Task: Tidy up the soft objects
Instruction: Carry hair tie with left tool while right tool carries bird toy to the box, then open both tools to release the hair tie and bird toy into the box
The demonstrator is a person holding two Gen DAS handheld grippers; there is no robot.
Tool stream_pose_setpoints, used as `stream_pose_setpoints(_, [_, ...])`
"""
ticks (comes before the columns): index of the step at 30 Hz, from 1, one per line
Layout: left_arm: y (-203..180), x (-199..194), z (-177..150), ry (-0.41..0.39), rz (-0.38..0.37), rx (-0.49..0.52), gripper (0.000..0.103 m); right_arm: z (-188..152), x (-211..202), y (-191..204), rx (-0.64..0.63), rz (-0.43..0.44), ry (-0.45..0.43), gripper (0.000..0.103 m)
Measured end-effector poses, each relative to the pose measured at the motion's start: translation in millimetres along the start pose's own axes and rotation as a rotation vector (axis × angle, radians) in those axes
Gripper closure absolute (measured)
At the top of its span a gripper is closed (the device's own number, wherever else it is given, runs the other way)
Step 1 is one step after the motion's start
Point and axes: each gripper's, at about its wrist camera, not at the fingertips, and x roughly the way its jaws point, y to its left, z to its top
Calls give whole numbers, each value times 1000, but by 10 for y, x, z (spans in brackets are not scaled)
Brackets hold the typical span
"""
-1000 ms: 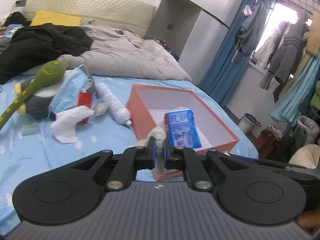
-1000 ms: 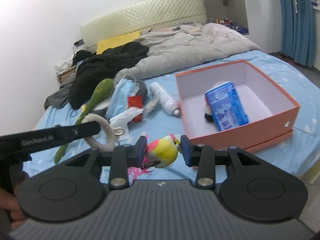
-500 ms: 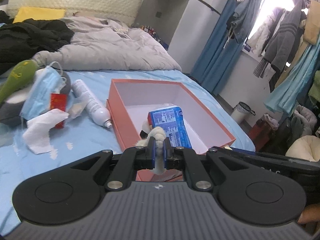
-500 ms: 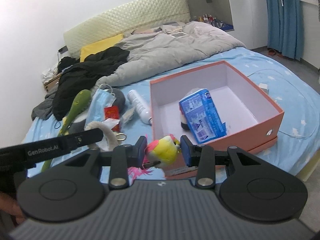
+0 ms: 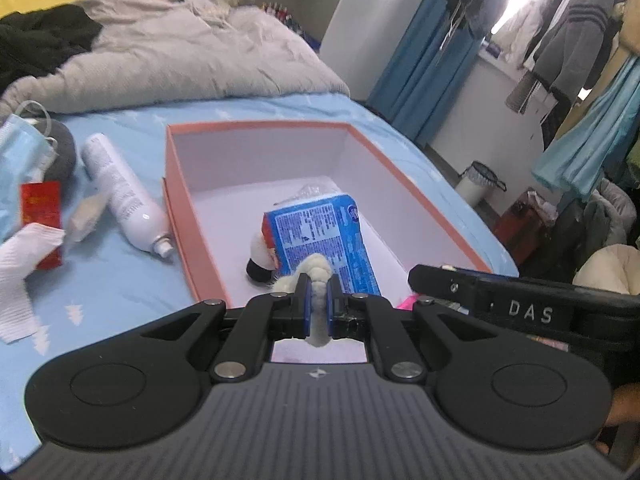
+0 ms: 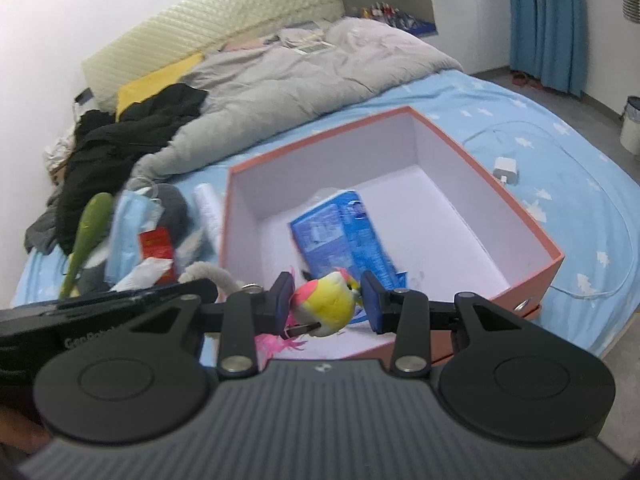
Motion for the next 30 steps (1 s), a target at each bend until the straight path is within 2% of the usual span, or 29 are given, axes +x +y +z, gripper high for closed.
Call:
stream_pose_setpoints(6, [43, 494, 57, 50, -6, -9, 94, 133, 345, -243, 24, -43, 34, 62])
stream_pose_setpoints(12, [87, 797, 29, 88, 1, -17, 94, 153, 631, -435, 44, -73, 99, 62])
stream_pose_setpoints(15, [79, 907, 38, 102, 27, -8, 89, 140, 709, -497, 51, -83, 116, 61])
stream_pose_setpoints(16, [81, 895, 20, 106, 30, -8, 81, 140, 722, -499, 42, -87, 119, 60])
stream_pose_setpoints(17, [84, 897, 20, 102, 28, -13, 68, 139, 731, -497, 28, -90, 116, 60])
stream_pose_setpoints(19, [86, 851, 16, 82, 26, -8, 58, 130, 738, -498, 10, -95, 116, 55])
stream_pose_setpoints(21, [63, 812, 25, 60, 35, 9, 58, 129, 739, -505, 16, -90, 124, 49])
stream_pose_setpoints(30, [0, 423, 35, 6, 43, 19, 58, 103, 473, -443, 32, -59, 80, 49])
